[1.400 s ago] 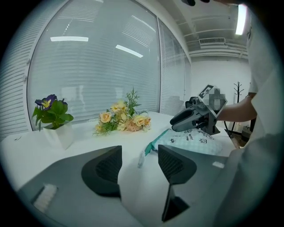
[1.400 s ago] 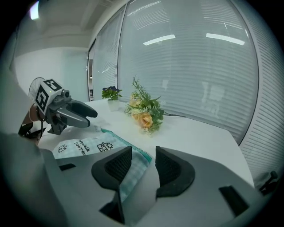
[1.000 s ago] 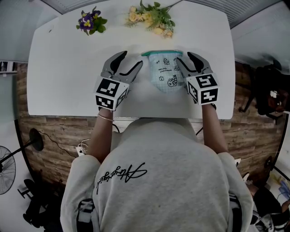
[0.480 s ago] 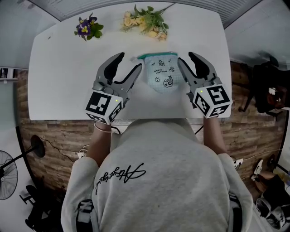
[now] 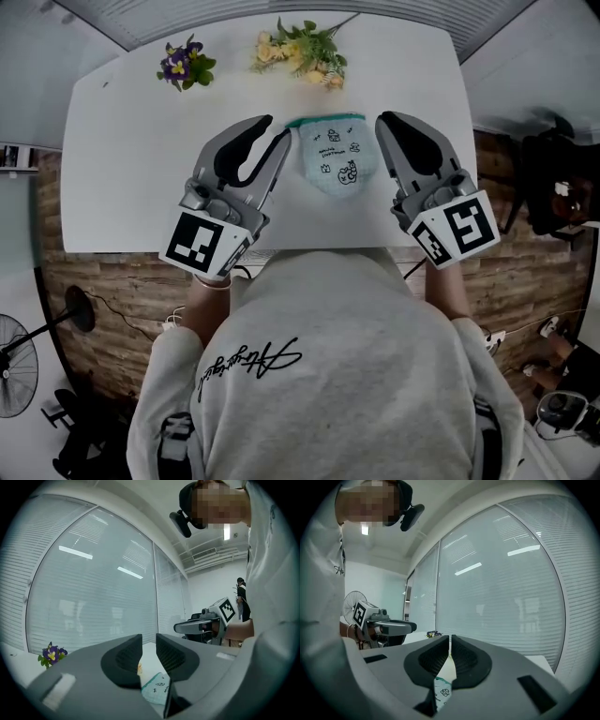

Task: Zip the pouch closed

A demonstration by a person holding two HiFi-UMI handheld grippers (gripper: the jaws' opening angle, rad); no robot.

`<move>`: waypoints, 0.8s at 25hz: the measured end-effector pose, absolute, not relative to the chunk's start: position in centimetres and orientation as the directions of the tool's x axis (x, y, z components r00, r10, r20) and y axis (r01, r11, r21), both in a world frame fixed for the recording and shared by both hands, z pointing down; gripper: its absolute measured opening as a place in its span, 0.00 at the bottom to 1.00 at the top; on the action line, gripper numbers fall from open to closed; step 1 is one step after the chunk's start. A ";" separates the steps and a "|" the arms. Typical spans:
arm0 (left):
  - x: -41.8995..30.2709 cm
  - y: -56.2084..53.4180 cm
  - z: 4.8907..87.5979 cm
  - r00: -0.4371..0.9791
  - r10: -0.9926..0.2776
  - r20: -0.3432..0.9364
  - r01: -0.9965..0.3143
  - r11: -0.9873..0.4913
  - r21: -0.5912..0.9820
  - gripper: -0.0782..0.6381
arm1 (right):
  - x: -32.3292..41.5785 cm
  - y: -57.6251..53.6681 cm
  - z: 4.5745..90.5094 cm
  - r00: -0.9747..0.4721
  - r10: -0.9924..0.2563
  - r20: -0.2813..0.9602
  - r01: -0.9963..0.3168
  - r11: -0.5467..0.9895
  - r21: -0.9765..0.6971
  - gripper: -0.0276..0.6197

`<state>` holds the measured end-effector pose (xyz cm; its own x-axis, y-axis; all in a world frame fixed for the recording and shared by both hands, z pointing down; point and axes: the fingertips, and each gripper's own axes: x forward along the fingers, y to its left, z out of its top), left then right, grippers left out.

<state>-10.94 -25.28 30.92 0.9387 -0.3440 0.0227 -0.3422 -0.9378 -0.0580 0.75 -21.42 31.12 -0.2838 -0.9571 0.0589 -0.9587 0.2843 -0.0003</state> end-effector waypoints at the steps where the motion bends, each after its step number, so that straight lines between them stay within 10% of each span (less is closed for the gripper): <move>1: -10.9 -25.1 30.6 0.940 -0.340 0.013 -0.339 -0.939 -0.064 0.22 | 0.4 -21.3 30.9 -0.286 -0.956 0.059 -0.957 0.288 0.022 0.06; 20: -11.1 -24.0 28.3 0.953 -0.300 -0.029 -0.302 -0.950 -0.075 0.11 | -0.8 -19.3 26.5 -0.335 -0.939 -0.079 -0.942 0.333 0.032 0.05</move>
<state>-11.08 -24.01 28.33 0.9534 -0.3004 -0.0287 -0.3018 -0.9504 -0.0754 -0.79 -19.31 26.46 -0.3346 -0.9390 -0.0790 -0.9424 0.3331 0.0317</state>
